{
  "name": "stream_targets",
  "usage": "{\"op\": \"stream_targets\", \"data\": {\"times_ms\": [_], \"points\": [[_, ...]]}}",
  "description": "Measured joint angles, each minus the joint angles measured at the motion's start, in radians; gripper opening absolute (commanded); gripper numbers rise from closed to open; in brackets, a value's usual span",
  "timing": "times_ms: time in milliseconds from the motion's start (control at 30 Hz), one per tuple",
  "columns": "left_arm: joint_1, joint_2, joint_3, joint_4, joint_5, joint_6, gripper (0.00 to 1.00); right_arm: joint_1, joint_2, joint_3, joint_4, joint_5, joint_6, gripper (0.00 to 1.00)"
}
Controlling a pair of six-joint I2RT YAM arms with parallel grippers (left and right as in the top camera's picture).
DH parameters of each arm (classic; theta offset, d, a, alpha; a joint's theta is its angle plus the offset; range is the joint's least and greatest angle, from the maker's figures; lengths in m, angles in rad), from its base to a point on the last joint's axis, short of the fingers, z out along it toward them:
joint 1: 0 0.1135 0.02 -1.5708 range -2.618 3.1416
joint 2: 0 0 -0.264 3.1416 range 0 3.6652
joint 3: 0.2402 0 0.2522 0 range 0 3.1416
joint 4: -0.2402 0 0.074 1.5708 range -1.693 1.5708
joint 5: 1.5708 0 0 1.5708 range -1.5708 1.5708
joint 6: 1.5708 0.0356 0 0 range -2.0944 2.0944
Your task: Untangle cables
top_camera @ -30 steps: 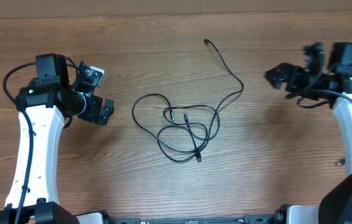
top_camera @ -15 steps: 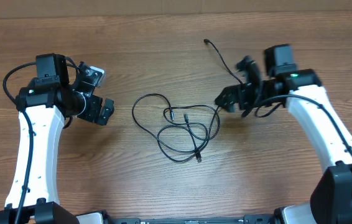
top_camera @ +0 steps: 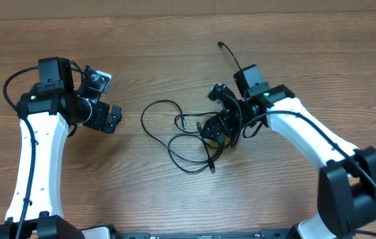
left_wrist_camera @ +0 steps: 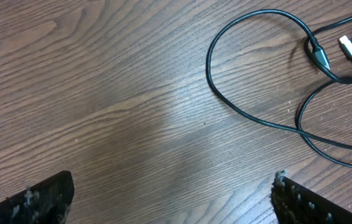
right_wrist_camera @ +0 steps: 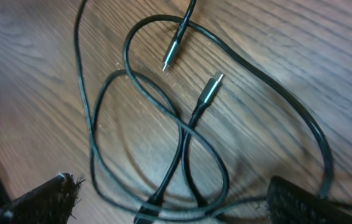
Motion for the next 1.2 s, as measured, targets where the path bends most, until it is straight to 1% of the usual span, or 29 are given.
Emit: {"op": "stream_targets", "data": {"times_ms": [67,333,500,633,800,900,1033,1067,1100,1133,1200], "points": [[0.0,0.0,0.0,0.0,0.0,0.0,1.0,0.009,0.026,-0.001,0.018,0.0,-0.004,0.91],[0.0,0.0,0.0,0.0,0.0,0.0,1.0,0.039,0.102,-0.002,0.032,-0.008,-0.006,0.9],[0.0,0.0,0.0,0.0,0.0,0.0,1.0,0.039,0.12,-0.002,0.035,-0.03,-0.005,0.85],[0.0,0.0,0.0,0.0,0.0,0.0,1.0,0.039,0.132,-0.004,0.053,-0.049,-0.005,0.86],[0.0,0.0,0.0,0.0,0.0,0.0,1.0,0.039,0.133,-0.055,0.105,-0.061,-0.005,0.87],[0.0,0.0,0.0,0.0,0.0,0.0,1.0,0.039,0.133,-0.098,0.122,-0.063,-0.005,0.85],[0.0,0.0,0.0,0.0,0.0,0.0,1.0,0.039,0.134,-0.112,0.145,-0.073,-0.006,0.83],[0.0,0.0,0.0,0.0,0.0,0.0,1.0,0.039,0.134,-0.113,0.149,-0.074,-0.006,0.79],[0.0,0.0,0.0,0.0,0.0,0.0,1.0,0.039,0.134,-0.113,0.151,-0.074,-0.009,0.74],[0.0,0.0,0.0,0.0,0.0,0.0,1.0,0.039,0.134,-0.113,0.154,-0.074,-0.006,0.66],[0.0,0.0,0.0,0.0,0.0,0.0,1.0,0.039,0.134,-0.113,0.158,-0.073,-0.003,0.47]]}}
